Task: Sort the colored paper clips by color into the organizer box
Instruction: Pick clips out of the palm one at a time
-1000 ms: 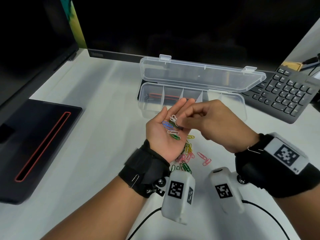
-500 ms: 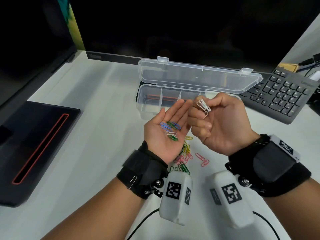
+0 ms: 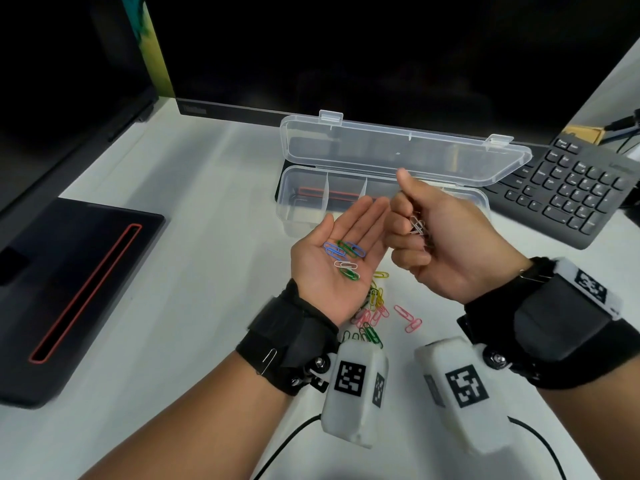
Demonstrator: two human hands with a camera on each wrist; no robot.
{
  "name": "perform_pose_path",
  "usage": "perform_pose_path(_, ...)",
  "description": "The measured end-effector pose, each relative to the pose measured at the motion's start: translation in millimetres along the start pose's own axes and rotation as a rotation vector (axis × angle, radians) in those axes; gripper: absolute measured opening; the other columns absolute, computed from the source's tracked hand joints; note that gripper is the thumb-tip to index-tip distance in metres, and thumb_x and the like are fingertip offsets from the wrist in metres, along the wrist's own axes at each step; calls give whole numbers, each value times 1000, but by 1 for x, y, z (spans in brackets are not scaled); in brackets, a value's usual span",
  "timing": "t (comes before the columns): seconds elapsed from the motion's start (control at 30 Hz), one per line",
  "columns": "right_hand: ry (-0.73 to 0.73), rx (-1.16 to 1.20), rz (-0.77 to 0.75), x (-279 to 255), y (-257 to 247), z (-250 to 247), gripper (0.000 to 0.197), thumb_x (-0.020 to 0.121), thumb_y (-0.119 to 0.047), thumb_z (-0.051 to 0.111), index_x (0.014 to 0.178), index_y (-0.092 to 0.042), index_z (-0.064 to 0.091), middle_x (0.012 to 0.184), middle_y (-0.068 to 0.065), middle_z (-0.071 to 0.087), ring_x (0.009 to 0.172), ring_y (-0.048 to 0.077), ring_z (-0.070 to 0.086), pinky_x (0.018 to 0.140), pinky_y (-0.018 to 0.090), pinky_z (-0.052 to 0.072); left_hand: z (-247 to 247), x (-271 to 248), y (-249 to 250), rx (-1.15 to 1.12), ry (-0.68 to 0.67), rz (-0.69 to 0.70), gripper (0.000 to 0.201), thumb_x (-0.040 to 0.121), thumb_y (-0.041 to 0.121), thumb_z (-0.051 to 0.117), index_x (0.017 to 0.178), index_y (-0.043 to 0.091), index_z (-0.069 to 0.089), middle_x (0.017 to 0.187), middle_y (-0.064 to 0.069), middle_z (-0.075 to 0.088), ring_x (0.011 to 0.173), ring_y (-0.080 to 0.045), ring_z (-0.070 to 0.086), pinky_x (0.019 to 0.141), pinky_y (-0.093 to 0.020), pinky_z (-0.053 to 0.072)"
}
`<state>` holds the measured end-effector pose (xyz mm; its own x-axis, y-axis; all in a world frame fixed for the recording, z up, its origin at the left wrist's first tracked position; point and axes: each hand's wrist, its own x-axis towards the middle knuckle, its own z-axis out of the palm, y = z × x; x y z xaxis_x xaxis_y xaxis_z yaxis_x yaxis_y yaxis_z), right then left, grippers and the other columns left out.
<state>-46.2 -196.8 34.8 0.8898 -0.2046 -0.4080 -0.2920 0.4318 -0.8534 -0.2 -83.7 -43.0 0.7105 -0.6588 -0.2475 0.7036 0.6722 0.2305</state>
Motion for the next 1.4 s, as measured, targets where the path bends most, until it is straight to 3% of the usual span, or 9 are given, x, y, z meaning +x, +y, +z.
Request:
perform_pose_path(0.23,5,-1260,-445,-10,2,7,17,84,-20,68,69,-18,76,47,-10,56,40,4,45,40,11,30,1,1,0,16,13,1,47,101,29,29,116,-2,61,114,-20,68,96,-29,70,80,-34,58)
perform_pose_path(0.4,-6,-1519,-487,-7,18,10,13,77,-19,68,71,-24,78,61,-4,69,60,13,59,59,25,47,1,1,-1,34,22,-11,48,101,30,29,119,-1,60,118,-19,67,99,-29,70,81,-37,57)
perform_pose_path(0.47,15,-1550,-518,-6,22,11,17,78,-15,63,70,-22,77,60,-4,68,63,19,61,63,34,50,1,1,-1,48,22,-6,49,101,30,28,121,-1,59,116,-19,68,99,-28,69,86,-39,53)
perform_pose_path(0.6,3,-1339,-432,-5,20,11,15,83,-14,62,73,-18,73,45,-19,53,48,3,50,48,14,37,0,0,0,64,7,0,48,101,30,28,121,-1,59,116,-18,68,101,-28,69,91,-38,50)
perform_pose_path(0.8,-150,-291,85,-8,8,3,18,79,-19,32,61,-19,30,60,2,11,49,14,5,44,21,5,-4,2,0,61,-17,5,47,101,29,28,122,0,58,122,-18,65,111,-29,63,110,-40,37)
perform_pose_path(1.0,-311,127,99,-6,9,-5,19,71,-21,32,56,-12,40,50,0,28,45,13,9,38,16,9,-4,2,0,45,-2,6,46,101,30,30,114,0,63,116,-18,68,103,-27,67,111,-39,36)
perform_pose_path(1.2,-104,-353,-31,-10,2,1,23,83,-17,47,65,-10,57,49,-3,25,43,13,13,40,20,8,-2,3,0,42,3,24,46,101,28,28,116,-2,60,100,-20,71,80,-25,71,75,-31,57)
perform_pose_path(1.3,-73,-1020,-288,-19,6,5,10,81,-14,70,73,-12,75,40,-10,44,38,9,34,40,13,25,-2,3,1,27,-7,14,48,101,28,28,119,-3,60,117,-21,66,105,-31,66,97,-40,49)
perform_pose_path(1.4,-63,-1282,-361,-22,11,7,7,76,-21,79,83,-21,79,40,-32,47,48,-10,50,50,6,35,-4,2,0,21,-17,7,48,101,28,28,119,-3,59,122,-21,64,117,-32,59,105,-43,41)
